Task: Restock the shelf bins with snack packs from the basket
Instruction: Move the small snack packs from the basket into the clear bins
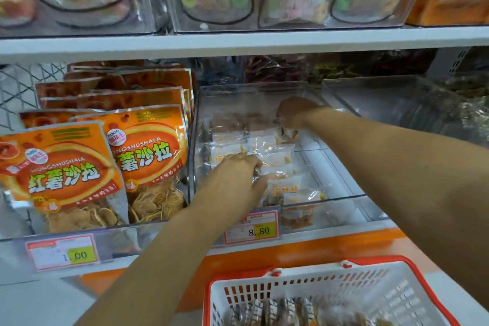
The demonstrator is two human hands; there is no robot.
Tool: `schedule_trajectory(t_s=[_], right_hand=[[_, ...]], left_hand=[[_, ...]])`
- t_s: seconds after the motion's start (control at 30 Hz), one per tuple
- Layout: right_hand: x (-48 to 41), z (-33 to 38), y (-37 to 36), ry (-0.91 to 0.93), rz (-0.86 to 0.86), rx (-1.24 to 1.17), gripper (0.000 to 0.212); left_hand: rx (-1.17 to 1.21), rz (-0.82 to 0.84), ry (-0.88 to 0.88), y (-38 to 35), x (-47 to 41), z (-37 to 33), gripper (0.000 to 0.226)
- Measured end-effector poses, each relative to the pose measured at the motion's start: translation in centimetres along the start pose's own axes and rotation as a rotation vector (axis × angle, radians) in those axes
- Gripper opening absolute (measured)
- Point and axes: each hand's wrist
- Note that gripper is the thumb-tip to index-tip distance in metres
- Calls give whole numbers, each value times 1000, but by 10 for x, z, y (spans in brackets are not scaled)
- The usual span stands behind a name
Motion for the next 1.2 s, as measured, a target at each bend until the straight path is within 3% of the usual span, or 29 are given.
schedule_trajectory(t_s=[0.13, 0.27, 0.43, 0.6, 0.77, 0.9, 1.03, 1.2], right_hand=[[-3, 4, -10, -39, -87, 31, 27], [-2, 2, -4, 18, 67, 19, 42], [5, 1, 16, 51, 202, -12, 32], [-2, 5, 12, 35, -1, 120, 42], [-3, 16, 11, -157, -215, 144, 29], [1, 17, 5, -157, -97, -7, 25], [8, 20, 0, -146, -14, -65, 8], [30, 25, 6, -69, -1, -162, 13]], left_hand=[[16, -29, 2, 0, 0, 0, 37], [12, -28, 0, -1, 1, -1, 36], [26, -31, 4, -1, -1, 1, 34], [20, -38, 8, -2, -3, 1, 33], [30, -50, 17, -3, -5, 2, 32], [14, -63, 9, -5, -8, 3, 31], [7, -70, 0, -5, -8, 3, 31], [-74, -57, -20, 0, -3, -2, 34]])
Point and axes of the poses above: each hand's wrist, its own x-axis away from the middle knuckle, its own y-axis out of the back of the hand, z = x × y, and after that the axes turned 9 degrees about y, right-handed
